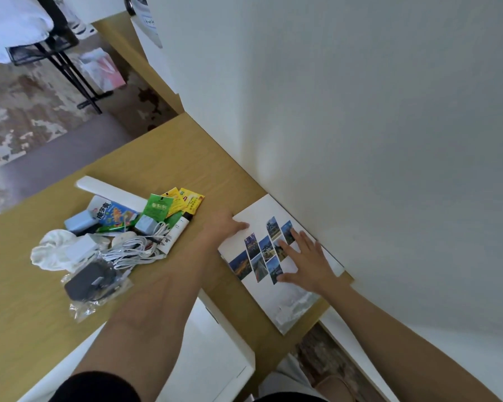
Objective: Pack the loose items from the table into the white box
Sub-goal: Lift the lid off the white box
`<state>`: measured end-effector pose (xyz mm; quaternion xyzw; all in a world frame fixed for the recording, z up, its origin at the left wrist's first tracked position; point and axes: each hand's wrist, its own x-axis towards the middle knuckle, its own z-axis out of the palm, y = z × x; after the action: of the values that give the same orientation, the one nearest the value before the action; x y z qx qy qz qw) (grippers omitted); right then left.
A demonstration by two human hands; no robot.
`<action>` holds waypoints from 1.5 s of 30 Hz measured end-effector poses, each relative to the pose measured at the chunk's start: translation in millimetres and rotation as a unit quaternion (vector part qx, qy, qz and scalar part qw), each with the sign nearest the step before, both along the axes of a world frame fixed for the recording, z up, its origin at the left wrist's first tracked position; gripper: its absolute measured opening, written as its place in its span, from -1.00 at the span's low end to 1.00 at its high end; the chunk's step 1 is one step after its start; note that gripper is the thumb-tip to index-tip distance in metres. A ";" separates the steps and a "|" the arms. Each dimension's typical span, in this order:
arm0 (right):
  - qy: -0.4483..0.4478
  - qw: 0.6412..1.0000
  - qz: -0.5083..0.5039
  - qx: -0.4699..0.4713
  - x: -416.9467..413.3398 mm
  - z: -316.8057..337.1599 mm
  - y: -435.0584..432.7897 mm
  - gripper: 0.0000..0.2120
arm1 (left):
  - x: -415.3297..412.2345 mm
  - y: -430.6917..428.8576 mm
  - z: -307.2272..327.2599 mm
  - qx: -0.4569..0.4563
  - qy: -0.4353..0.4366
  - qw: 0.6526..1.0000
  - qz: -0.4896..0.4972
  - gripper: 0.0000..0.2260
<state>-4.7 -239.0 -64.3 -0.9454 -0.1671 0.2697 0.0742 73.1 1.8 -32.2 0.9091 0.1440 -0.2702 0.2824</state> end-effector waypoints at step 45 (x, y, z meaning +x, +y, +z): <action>0.196 0.907 0.172 0.329 -24.4 200.3 254.2 -0.92 | -385.5 200.2 154.2 -0.163 -0.282 0.846 0.423 -0.39</action>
<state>-29.1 15.1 136.0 -0.7518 -0.3888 0.3881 0.3648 -312.4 202.0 122.0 0.7382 0.3827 0.1241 0.5415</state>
